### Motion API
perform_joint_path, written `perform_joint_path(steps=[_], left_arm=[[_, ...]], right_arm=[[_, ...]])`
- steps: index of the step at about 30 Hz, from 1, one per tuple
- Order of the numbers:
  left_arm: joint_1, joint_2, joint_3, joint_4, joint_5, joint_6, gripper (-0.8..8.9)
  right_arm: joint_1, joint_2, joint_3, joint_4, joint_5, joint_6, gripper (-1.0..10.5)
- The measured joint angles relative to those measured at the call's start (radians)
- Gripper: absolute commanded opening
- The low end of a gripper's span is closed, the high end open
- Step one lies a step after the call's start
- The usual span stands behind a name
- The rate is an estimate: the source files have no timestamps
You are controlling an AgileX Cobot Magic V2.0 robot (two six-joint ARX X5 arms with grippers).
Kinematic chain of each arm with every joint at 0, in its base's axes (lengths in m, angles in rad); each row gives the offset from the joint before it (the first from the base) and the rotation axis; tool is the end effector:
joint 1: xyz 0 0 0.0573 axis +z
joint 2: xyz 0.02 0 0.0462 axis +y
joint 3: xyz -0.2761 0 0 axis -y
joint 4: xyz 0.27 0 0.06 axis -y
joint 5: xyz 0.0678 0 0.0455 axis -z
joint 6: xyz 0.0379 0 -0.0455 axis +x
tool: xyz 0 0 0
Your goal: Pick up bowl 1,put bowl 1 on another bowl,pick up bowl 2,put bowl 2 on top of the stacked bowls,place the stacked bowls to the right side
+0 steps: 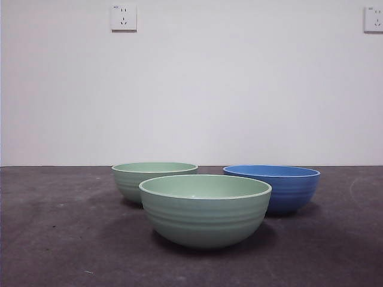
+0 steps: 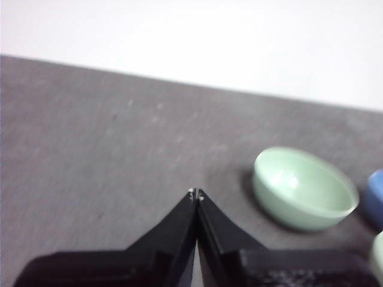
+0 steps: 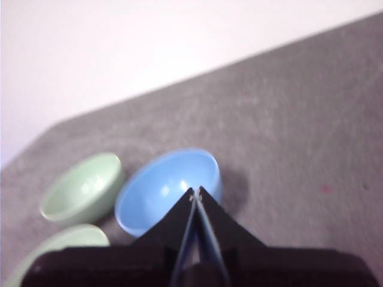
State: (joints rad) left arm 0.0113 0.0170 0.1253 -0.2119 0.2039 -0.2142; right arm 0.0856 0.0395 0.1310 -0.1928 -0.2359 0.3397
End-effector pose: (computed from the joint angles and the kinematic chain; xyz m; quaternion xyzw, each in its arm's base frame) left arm 0.1103 -0.0064 0.1862 -0.1118 0.0614 -0.0900 0.9877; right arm 0.1105 0.0184 0.1882 0.1704 0.0768 0.1490 0.9710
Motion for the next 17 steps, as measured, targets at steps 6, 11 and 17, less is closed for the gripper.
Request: perform_joint_path(steps=[6, 11, 17], left_arm=[[0.0, 0.091, 0.157, -0.115, 0.122, -0.018, -0.08], [0.0, 0.201, 0.309, -0.22, 0.229, -0.011, -0.08], [0.0, 0.354, 0.488, -0.389, 0.39, 0.07, -0.08]], right_arm=[[0.0, 0.133, 0.182, -0.095, -0.027, 0.013, -0.1], [0.0, 0.297, 0.382, -0.288, -0.103, -0.053, -0.1], [0.0, 0.502, 0.645, -0.574, -0.233, -0.19, -0.1]])
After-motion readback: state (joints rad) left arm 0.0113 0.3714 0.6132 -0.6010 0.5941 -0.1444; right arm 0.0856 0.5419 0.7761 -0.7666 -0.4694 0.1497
